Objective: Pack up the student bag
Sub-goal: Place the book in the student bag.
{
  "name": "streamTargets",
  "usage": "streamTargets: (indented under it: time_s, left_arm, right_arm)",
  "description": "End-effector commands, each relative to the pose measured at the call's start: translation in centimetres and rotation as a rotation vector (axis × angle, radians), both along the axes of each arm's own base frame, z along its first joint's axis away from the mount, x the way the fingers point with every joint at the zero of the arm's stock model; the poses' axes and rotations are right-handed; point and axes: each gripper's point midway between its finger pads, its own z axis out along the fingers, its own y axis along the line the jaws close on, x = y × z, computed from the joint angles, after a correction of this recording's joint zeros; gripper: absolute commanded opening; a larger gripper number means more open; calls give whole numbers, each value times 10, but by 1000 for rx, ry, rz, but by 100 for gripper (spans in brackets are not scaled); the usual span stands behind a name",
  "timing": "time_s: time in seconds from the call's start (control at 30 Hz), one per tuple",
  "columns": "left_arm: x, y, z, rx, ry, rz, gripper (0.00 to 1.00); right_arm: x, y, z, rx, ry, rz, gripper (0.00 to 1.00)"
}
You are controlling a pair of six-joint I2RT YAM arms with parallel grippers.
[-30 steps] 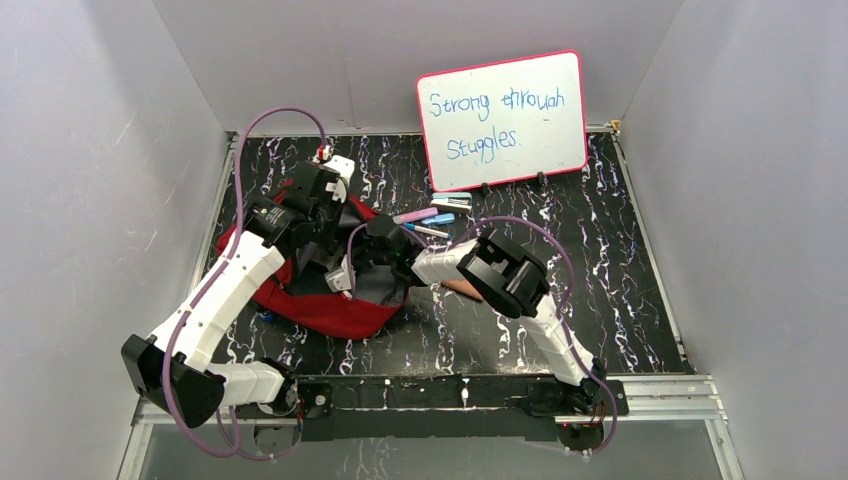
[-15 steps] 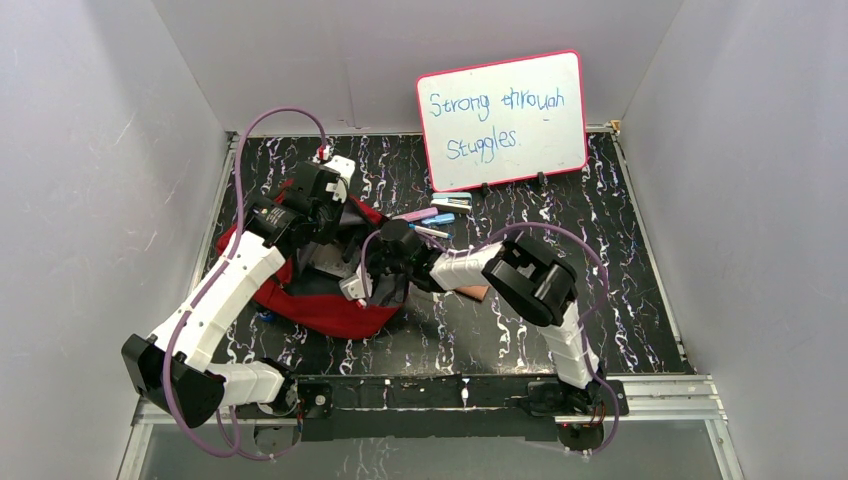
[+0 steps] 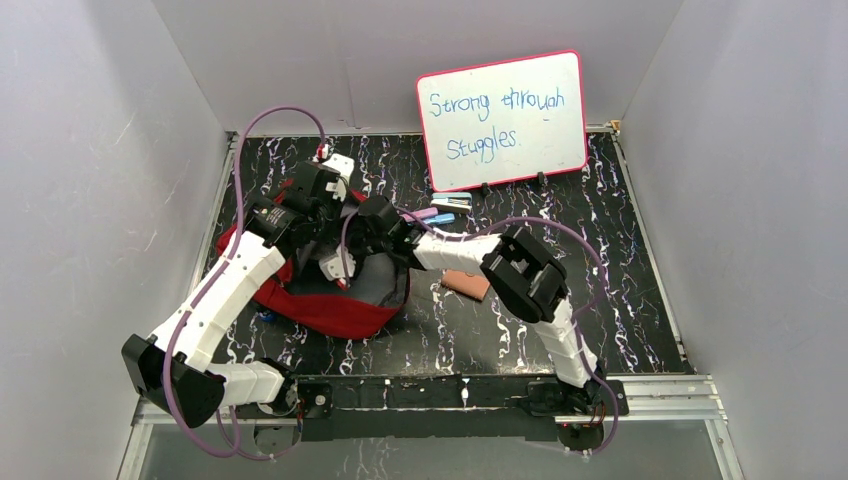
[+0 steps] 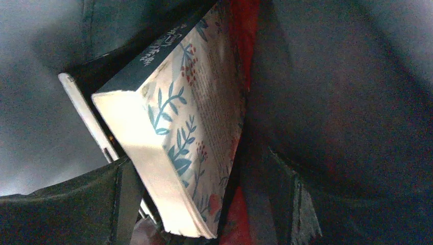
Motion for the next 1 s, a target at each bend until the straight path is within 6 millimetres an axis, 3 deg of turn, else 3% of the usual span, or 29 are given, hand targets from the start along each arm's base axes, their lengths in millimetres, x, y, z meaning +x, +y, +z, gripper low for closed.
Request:
streamTargets:
  time_s: [0.0,0.07,0.27,0.43,0.63,0.77,0.97]
  left_arm:
    - [-1,-2,11,-37,-28,1,0]
    - [0,-2,11,-36,-28,2,0]
    - [1,-3,10,-43,-32,0,0]
    - [2,-4,6,-38,-17,-2,0]
    - [1,-3,8,-36,-25,2,0]
    - [1,-3,8,-35,-21,2,0]
    - [-1,-1,9,-36,-26,5,0]
  right_arm:
    - [12,23,32,22,10,19,89]
    - [11,17,28,-20,41,8,91]
    - [-3,-30,5,-143,67,-37,99]
    - [-17,-50,11,-107,97,-63,99]
    - [-25,-61,18,-54,132,-65,98]
    - [-26,-55,27,-16,145,-53,90]
    - [-21,-48,25,-4,199,-73,66]
